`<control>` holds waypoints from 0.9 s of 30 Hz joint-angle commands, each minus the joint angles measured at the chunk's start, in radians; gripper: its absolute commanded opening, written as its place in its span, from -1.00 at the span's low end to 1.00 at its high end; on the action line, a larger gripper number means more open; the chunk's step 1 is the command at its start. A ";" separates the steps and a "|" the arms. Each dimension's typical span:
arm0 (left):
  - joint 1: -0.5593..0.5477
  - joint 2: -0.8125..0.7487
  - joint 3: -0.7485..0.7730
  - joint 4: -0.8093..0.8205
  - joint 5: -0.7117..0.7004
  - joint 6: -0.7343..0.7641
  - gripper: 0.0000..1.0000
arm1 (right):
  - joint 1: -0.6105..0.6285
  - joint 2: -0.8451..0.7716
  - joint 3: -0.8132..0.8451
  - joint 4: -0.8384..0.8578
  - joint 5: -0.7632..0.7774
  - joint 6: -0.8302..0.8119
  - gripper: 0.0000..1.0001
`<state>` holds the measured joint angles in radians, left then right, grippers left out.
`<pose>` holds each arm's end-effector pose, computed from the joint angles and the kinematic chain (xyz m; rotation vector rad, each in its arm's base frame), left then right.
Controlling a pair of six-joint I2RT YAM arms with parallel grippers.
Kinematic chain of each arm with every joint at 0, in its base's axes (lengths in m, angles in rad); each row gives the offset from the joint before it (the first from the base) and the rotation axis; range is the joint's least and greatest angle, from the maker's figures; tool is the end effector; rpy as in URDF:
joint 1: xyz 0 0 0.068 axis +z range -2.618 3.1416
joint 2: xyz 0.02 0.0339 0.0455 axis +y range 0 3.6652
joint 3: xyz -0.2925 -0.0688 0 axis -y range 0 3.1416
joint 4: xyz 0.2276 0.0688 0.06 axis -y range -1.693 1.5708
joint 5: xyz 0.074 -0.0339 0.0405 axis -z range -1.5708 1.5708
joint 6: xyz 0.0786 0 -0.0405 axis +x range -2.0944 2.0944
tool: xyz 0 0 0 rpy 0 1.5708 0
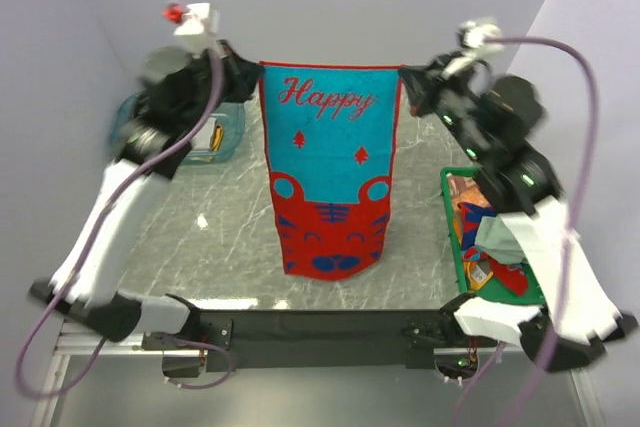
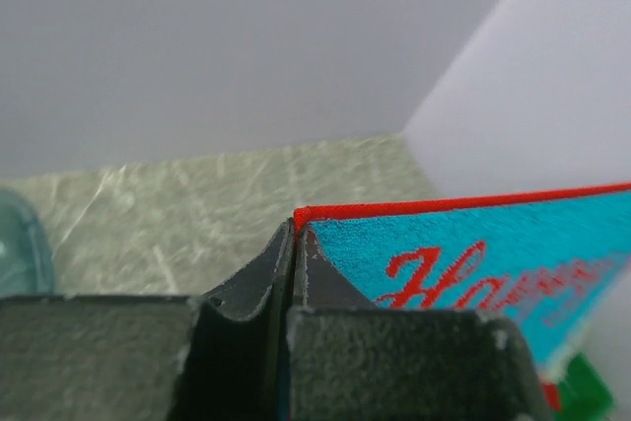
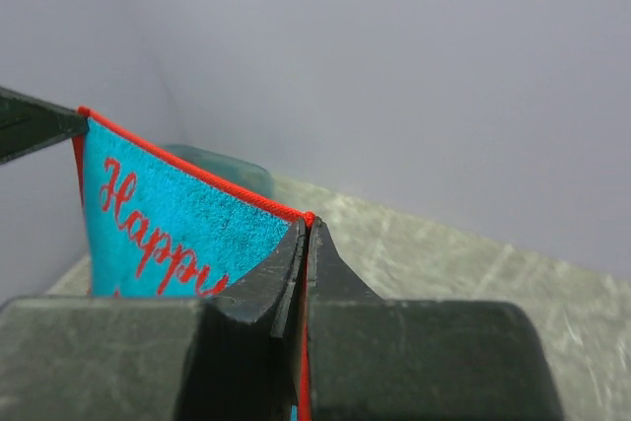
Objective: Fold and stack the towels
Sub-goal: Flatten out the crumpled towel
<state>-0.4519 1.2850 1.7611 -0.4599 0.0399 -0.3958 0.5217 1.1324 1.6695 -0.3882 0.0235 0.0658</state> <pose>0.2369 -0.1185 0.5542 0.0772 1.5954 -0.6966 0.1844 0.1038 0.5690 -0.3059 1.4055 0.4674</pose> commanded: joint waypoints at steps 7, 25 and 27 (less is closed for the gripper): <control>0.169 0.504 -0.072 0.197 -0.146 -0.093 -0.99 | -0.149 0.447 -0.106 0.259 0.092 -0.021 -1.00; 0.243 0.880 0.167 0.328 0.012 0.020 -0.99 | -0.180 0.911 0.073 0.414 0.079 -0.123 -1.00; 0.246 0.847 0.128 0.326 0.026 0.023 -0.99 | -0.181 0.868 0.027 0.423 0.064 -0.116 -1.00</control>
<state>-0.2272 2.1952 1.8992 -0.1749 0.0448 -0.4042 0.3542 2.0686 1.7172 -0.0135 0.0830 -0.0395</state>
